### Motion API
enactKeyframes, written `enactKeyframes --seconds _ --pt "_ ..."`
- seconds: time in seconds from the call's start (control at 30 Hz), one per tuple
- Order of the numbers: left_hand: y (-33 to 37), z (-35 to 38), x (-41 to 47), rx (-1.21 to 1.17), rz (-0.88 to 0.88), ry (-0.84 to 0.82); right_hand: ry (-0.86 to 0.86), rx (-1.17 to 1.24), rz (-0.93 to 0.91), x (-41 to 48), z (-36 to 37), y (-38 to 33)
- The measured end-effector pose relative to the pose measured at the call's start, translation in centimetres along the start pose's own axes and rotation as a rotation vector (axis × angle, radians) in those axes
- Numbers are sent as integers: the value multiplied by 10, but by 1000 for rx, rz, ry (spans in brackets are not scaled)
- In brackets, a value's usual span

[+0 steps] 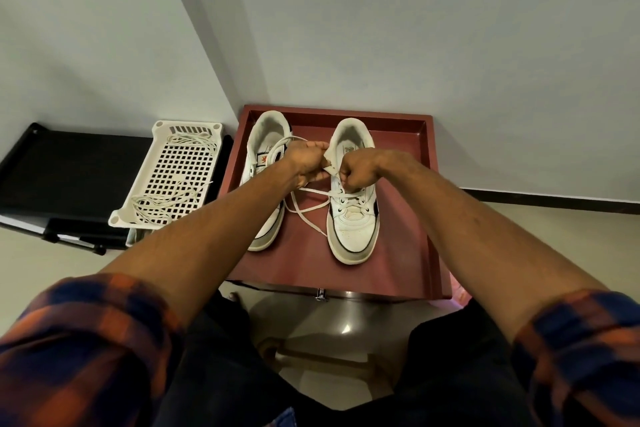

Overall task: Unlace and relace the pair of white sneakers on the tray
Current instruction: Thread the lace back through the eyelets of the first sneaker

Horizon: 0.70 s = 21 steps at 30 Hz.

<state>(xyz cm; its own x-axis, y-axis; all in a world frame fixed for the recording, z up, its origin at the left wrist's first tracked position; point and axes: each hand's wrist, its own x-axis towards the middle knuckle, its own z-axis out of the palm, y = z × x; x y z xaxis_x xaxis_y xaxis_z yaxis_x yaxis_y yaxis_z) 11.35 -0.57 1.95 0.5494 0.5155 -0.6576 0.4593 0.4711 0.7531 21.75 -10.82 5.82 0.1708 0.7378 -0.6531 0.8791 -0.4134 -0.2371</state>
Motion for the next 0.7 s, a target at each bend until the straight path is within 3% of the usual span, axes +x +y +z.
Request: enactKeyframes --seconds 0.17,0.33,0.7 --pt "-2 0 -3 -9 32 11 -27 24 25 -1 4 -6" --pt "-1 1 -9 2 76 43 87 224 12 -11 9 16" --pt "0 2 -13 156 139 99 75 469 -81 -13 15 18"
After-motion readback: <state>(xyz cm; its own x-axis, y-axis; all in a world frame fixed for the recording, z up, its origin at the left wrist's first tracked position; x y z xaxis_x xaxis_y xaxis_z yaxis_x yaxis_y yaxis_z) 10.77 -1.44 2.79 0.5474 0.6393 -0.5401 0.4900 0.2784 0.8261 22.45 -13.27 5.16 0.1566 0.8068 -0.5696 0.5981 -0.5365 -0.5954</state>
